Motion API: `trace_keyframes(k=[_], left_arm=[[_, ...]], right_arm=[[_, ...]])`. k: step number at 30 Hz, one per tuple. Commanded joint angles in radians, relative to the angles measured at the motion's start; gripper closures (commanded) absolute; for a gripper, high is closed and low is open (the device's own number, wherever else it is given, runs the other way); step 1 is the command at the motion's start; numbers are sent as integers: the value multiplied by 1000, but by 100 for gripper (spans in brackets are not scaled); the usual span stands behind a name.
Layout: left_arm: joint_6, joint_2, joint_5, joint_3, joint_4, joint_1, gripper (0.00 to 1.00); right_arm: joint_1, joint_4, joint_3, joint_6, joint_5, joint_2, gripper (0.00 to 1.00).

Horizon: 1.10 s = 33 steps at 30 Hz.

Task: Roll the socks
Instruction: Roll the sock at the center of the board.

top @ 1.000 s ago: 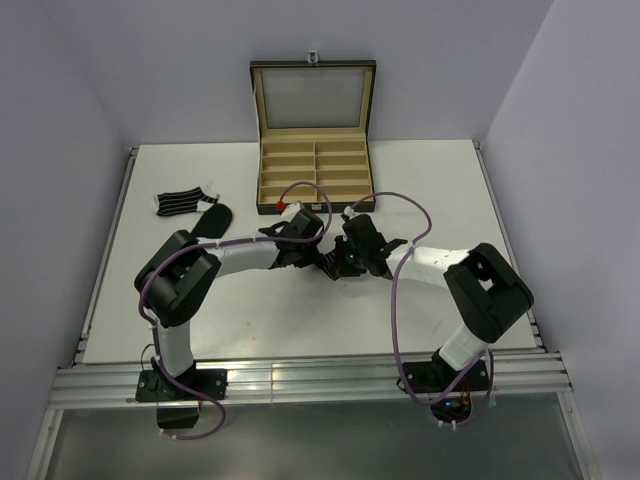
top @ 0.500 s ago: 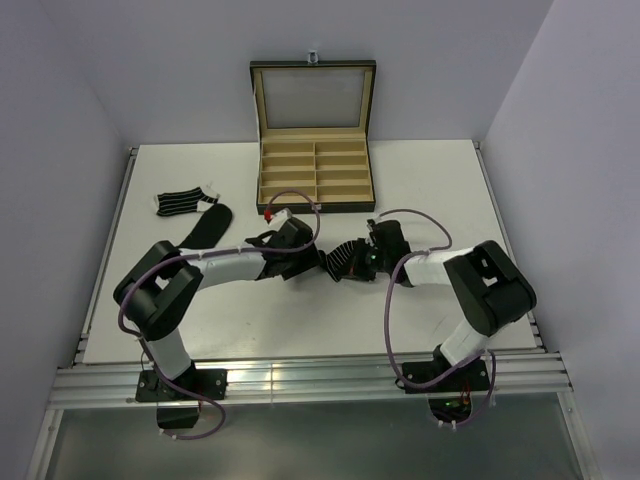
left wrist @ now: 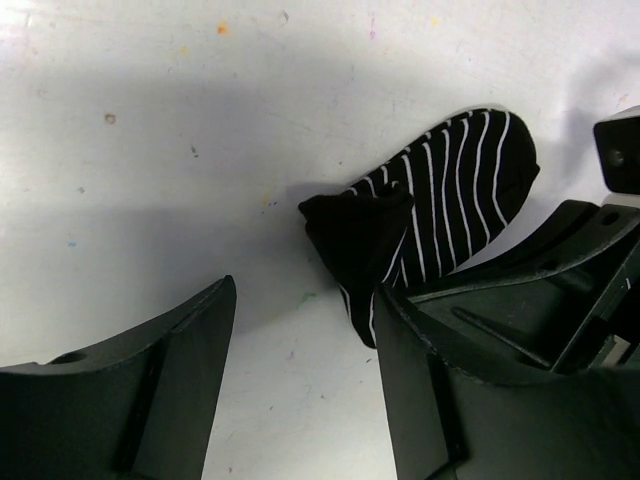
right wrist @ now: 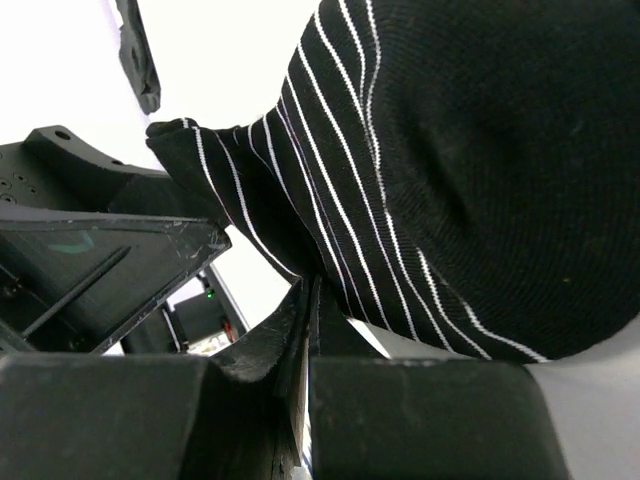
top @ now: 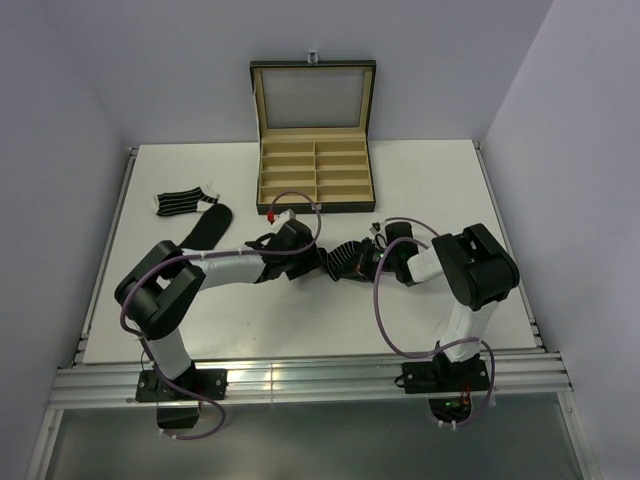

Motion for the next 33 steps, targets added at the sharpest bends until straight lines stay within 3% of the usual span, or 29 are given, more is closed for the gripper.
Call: trace_keyframes(k=[1, 7, 14, 19, 20, 26, 33], left_arm=[[28, 38, 10, 19, 25, -2, 38], [35, 95, -2, 66, 7, -2, 43], [21, 155, -28, 119, -87, -2, 64], [28, 178, -39, 154, -128, -6, 75], [33, 179, -47, 162, -139, -10, 78], [59, 195, -74, 221, -227, -22, 86], [67, 189, -71, 235, -253, -24, 87]], right_arm=[[-11, -103, -33, -42, 72, 58, 100], [-16, -154, -10, -73, 76, 68, 100], [-16, -210, 17, -116, 110, 55, 99], [0, -328, 62, -197, 171, -20, 91], [19, -348, 69, -213, 190, -41, 85], [134, -520, 132, -343, 464, -225, 65], [306, -496, 111, -460, 765, -400, 64]])
